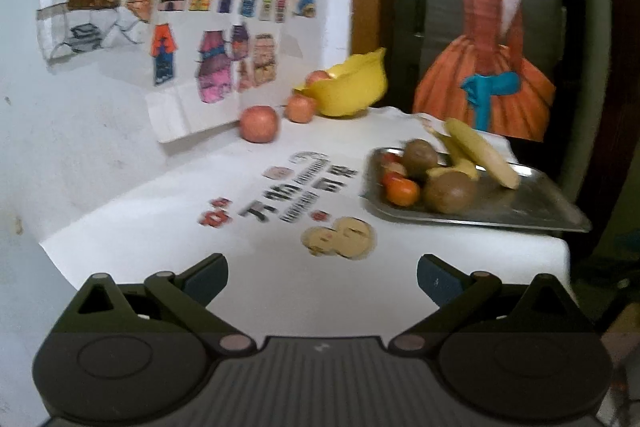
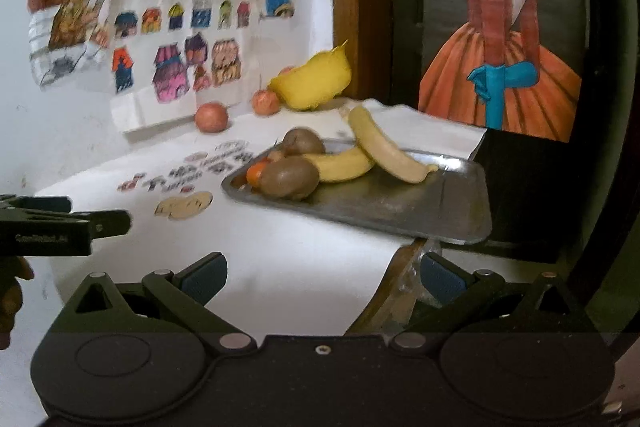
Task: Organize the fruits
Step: 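Withdraw both open tools up and away from the tray, then move both open tools toward the red apples beside the yellow bowl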
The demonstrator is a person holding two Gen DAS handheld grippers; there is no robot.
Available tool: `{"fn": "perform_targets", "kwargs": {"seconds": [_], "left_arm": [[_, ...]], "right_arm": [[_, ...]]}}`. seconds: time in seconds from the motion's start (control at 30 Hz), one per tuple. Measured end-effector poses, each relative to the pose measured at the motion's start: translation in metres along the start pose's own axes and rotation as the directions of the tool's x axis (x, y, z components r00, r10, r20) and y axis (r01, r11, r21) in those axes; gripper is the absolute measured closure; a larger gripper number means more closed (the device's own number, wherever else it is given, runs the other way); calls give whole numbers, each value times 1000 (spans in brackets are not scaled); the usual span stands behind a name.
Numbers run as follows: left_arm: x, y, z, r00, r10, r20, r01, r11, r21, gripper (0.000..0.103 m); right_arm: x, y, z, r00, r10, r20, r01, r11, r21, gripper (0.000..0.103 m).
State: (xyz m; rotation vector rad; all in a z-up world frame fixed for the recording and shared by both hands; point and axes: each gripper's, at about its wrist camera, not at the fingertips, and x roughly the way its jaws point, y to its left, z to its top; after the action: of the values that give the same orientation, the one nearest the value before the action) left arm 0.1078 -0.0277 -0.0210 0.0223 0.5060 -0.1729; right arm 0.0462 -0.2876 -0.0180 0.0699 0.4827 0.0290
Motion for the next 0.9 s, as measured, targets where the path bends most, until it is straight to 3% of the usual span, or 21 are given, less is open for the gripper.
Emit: {"fn": "perform_targets", "kwargs": {"seconds": [0.13, 0.27, 0.47, 0.7, 0.9], "left_arm": [[15, 27, 13, 997, 75, -6, -75, 997, -21, 0], [35, 52, 34, 994, 110, 9, -110, 993, -30, 0], [89, 66, 73, 995, 89, 34, -88, 996, -32, 0], [169, 59, 114, 994, 95, 53, -98, 993, 58, 0], [173, 45, 120, 996, 73, 55, -76, 996, 54, 0]], "right_arm": [[11, -14, 7, 997, 56, 58, -59, 997, 58, 1], [28, -21, 24, 995, 74, 69, -75, 997, 24, 1], [51, -26, 39, 990, 95, 108, -100, 994, 44, 1], [72, -26, 41, 982, 144, 121, -149, 988, 31, 1], [65, -18, 54, 984, 134, 120, -135, 991, 1, 1]]}}
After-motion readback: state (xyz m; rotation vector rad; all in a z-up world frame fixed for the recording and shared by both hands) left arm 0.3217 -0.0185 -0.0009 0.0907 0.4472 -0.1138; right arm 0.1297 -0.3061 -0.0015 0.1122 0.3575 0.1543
